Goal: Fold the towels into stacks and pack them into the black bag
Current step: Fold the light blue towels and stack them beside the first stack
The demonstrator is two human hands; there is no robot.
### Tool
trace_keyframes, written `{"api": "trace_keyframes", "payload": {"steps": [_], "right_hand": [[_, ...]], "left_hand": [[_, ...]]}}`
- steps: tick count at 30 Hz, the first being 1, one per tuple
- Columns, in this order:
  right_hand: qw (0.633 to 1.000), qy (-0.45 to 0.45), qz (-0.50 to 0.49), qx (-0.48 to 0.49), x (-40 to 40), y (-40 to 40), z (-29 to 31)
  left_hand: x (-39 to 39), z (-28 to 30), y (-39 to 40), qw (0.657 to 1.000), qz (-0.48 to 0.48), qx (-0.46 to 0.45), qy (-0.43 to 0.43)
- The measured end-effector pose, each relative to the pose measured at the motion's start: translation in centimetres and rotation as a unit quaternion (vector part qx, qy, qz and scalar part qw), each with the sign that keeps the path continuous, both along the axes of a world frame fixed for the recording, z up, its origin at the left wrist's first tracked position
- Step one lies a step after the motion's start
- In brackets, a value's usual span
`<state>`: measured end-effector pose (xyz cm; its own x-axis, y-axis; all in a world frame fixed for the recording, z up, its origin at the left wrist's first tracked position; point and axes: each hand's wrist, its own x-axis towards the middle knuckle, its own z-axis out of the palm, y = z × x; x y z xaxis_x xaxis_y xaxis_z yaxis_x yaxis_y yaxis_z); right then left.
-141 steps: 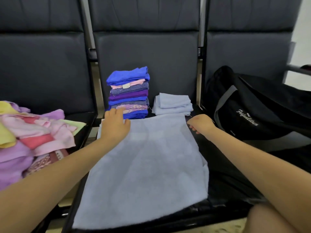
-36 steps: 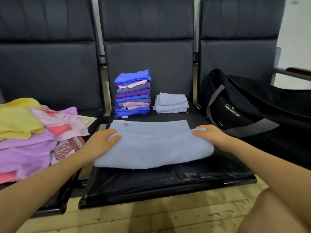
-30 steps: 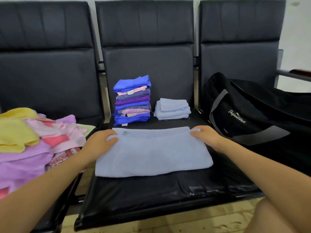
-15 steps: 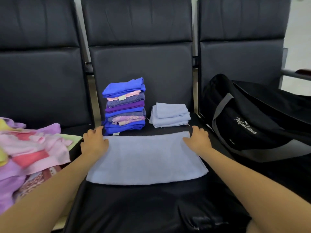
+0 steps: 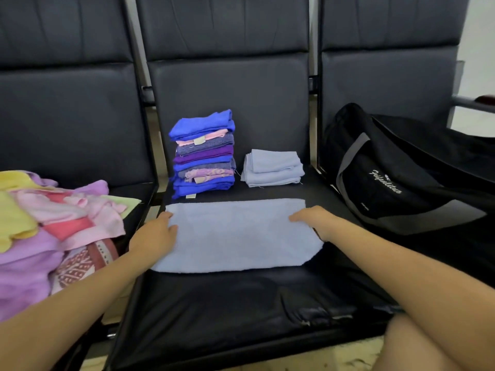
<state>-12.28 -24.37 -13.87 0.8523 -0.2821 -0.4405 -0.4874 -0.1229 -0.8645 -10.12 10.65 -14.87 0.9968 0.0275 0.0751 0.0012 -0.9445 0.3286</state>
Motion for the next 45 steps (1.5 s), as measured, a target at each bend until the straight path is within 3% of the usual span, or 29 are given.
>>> {"api": "trace_keyframes", "payload": {"steps": [2,4,7,12,16,20,26,30,33,39,45], "right_hand": [[0.994,0.025,-0.034,0.099,-0.6,-0.3,0.7],[0.99,0.041,-0.035,0.129,-0.9,-0.5,1.1],[0.991,0.023,-0.006,0.131,-1.1,0.5,2.0],[0.99,-0.089,0.021,0.106,-0.2,5.2,3.6],[0.977,-0.11,0.176,0.042,-1.1,9.5,4.3],[0.954,-0.085,0.285,0.031,-1.2,10.6,3.3],[0.949,-0.122,0.2,-0.21,0.3,6.9,-0.1],[0.978,-0.037,0.186,-0.089,-0.5,6.5,-2.3],[0.985,-0.033,0.167,0.008,-0.8,7.1,-3.3],[0.994,-0.068,0.068,0.046,-0.6,6.0,-2.1],[0.995,-0.081,0.033,0.045,-0.9,4.2,1.9]], "left_hand": [[-0.8,0.0,-0.1,1.0,-0.023,-0.015,-0.006],[-1.6,0.1,-0.3,0.998,-0.047,-0.034,-0.008],[-2.3,0.2,-0.7,0.998,-0.059,-0.029,-0.004],[-3.1,0.7,-2.3,0.999,-0.023,-0.035,-0.026],[-3.0,1.0,-3.3,0.993,-0.059,-0.048,-0.094],[-2.3,0.9,-4.3,0.994,-0.058,-0.081,-0.04],[-1.5,0.2,-7.1,0.994,-0.051,-0.08,0.052],[-0.9,-0.4,-8.5,0.987,-0.073,-0.121,0.072],[-1.0,-1.1,-9.2,0.978,-0.113,-0.159,0.069],[-1.0,-1.5,-10.5,0.962,-0.134,-0.233,0.053],[-1.1,-1.6,-9.4,0.988,-0.147,-0.049,0.016]]}}
